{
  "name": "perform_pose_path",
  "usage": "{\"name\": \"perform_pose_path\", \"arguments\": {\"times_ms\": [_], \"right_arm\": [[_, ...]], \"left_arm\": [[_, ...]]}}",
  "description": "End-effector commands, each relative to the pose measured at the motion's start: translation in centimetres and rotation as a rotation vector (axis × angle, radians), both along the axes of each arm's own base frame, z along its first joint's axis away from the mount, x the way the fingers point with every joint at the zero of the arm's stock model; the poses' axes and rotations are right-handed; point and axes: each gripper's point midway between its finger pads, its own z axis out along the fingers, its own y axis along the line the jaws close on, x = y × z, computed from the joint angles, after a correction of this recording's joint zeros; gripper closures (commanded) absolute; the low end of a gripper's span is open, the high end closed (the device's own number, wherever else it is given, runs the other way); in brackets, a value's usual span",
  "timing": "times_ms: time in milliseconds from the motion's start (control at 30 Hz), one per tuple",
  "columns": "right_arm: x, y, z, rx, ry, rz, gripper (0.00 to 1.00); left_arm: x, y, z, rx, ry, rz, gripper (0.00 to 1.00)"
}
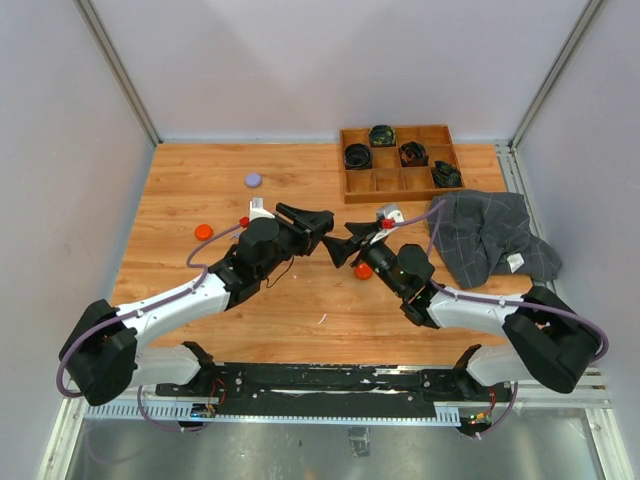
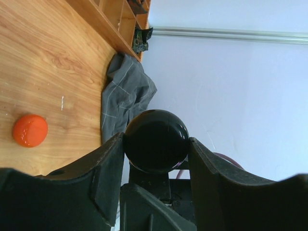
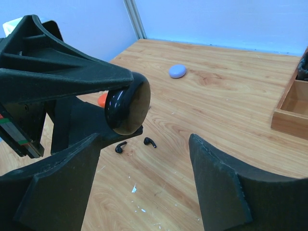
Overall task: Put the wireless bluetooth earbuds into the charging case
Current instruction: Pick up the charging case at the center of the board.
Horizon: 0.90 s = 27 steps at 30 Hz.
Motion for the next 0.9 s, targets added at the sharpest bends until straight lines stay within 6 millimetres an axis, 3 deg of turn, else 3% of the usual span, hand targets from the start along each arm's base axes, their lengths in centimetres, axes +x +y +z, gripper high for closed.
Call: {"name": "perform_pose_path", "arguments": {"times_ms": [0, 267, 767, 867], "right_arm": [[0.03, 0.68, 3.05, 0.067, -0.094, -0.003, 0.27], [0.41, 0.78, 3.7, 0.075, -0.129, -0.019, 0.3], [0.58, 0.83, 3.93, 0.055, -0.186, -0.024, 0.55], [0.55, 0.73, 3.86, 0.047, -0.19, -0.026, 0.61]], "left_arm": [[0.02, -0.14, 0.53, -0.031, -0.019, 0.023, 0.52], [-0.24, -0.54, 0.42, -0.035, -0.017, 0.014, 0.52], [-0.9, -1.0, 0.13, -0.028, -0.016, -0.001, 0.53], [-0.89, -1.03, 0.23, -0.024, -0.021, -0.001, 0.49]]}}
